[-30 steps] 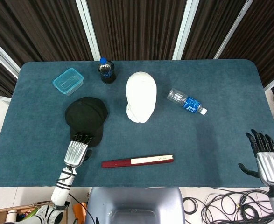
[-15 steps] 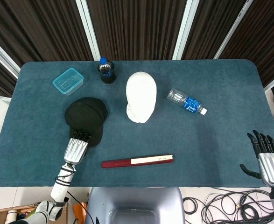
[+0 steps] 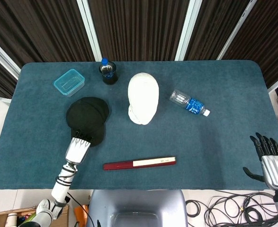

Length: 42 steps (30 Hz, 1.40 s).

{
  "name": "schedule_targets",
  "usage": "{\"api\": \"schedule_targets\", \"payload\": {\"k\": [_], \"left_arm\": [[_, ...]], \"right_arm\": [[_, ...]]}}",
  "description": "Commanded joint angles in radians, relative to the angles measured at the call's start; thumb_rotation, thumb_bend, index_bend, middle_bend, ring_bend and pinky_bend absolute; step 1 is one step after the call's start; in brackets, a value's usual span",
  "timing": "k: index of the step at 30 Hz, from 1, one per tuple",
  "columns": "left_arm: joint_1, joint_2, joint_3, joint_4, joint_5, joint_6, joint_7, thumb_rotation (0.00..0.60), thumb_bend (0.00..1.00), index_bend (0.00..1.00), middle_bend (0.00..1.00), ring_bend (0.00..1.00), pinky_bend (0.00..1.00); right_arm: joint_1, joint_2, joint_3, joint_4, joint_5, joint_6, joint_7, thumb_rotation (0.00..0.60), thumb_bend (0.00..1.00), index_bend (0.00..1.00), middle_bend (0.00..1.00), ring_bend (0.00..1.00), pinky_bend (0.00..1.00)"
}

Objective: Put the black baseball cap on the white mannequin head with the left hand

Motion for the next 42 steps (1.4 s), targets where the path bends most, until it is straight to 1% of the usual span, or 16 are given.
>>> {"api": "schedule_targets", "payload": {"k": [1,6,10,14,19,21,25,28,31,35,38,42], "left_arm": [[-0.014,-0.006,-0.001,0.024,-0.005,0.022,-0.024,0.600,0.40,0.71,0.70,0.58,0.41],[-0.024,0.005,-0.006,0.052,-0.012,0.105,-0.053,0.600,0.41,0.74,0.76,0.60,0.42],[-0.024,0.035,-0.007,0.061,-0.016,0.175,-0.057,0.600,0.47,0.74,0.77,0.61,0.42],[-0.024,0.089,-0.019,0.056,-0.026,0.292,-0.060,0.600,0.51,0.75,0.77,0.61,0.42],[-0.033,0.167,-0.055,0.021,-0.056,0.424,-0.070,0.600,0.53,0.75,0.77,0.62,0.42],[-0.042,0.204,-0.078,-0.005,-0.074,0.462,-0.072,0.600,0.54,0.75,0.78,0.62,0.42],[-0.080,0.277,-0.124,-0.078,-0.104,0.505,-0.076,0.600,0.54,0.75,0.78,0.62,0.42],[-0.133,0.340,-0.147,-0.156,-0.108,0.509,-0.039,0.600,0.54,0.75,0.78,0.62,0.42],[-0.191,0.403,-0.160,-0.267,-0.094,0.495,0.035,0.600,0.54,0.75,0.78,0.62,0.42],[-0.270,0.478,-0.169,-0.454,-0.064,0.436,0.171,0.600,0.54,0.75,0.78,0.62,0.42],[-0.327,0.500,-0.170,-0.544,-0.031,0.392,0.274,0.600,0.54,0.75,0.78,0.62,0.43],[-0.388,0.493,-0.175,-0.596,-0.006,0.330,0.354,0.600,0.54,0.75,0.78,0.62,0.43]], "right_arm": [[0.000,0.001,-0.002,0.000,-0.002,-0.001,0.001,0.600,0.12,0.00,0.00,0.00,0.00],[-0.001,0.003,-0.002,-0.001,-0.002,-0.001,0.002,0.600,0.12,0.00,0.00,0.00,0.00],[-0.001,0.002,-0.004,-0.002,-0.005,-0.003,-0.001,0.600,0.12,0.00,0.00,0.00,0.00],[-0.002,0.002,-0.006,-0.004,-0.008,-0.001,-0.002,0.600,0.12,0.00,0.00,0.00,0.00],[0.000,0.000,-0.007,-0.006,-0.007,-0.006,-0.008,0.600,0.12,0.00,0.00,0.00,0.00],[0.001,-0.001,-0.007,-0.007,-0.007,-0.009,-0.012,0.600,0.12,0.00,0.00,0.00,0.00],[0.003,-0.003,-0.009,-0.011,-0.009,-0.012,-0.018,0.600,0.12,0.00,0.00,0.00,0.00],[0.004,-0.003,-0.008,-0.012,-0.009,-0.013,-0.018,0.600,0.12,0.00,0.00,0.00,0.00],[0.004,0.001,-0.006,-0.012,-0.005,-0.012,-0.011,0.600,0.12,0.00,0.00,0.00,0.00],[0.005,0.004,0.000,-0.009,0.004,-0.014,0.000,0.600,0.12,0.00,0.00,0.00,0.00],[0.009,0.007,0.002,-0.009,0.007,-0.022,0.006,0.600,0.12,0.00,0.00,0.00,0.00],[0.008,0.015,0.003,-0.009,0.006,-0.020,0.022,0.600,0.12,0.00,0.00,0.00,0.00]]}}
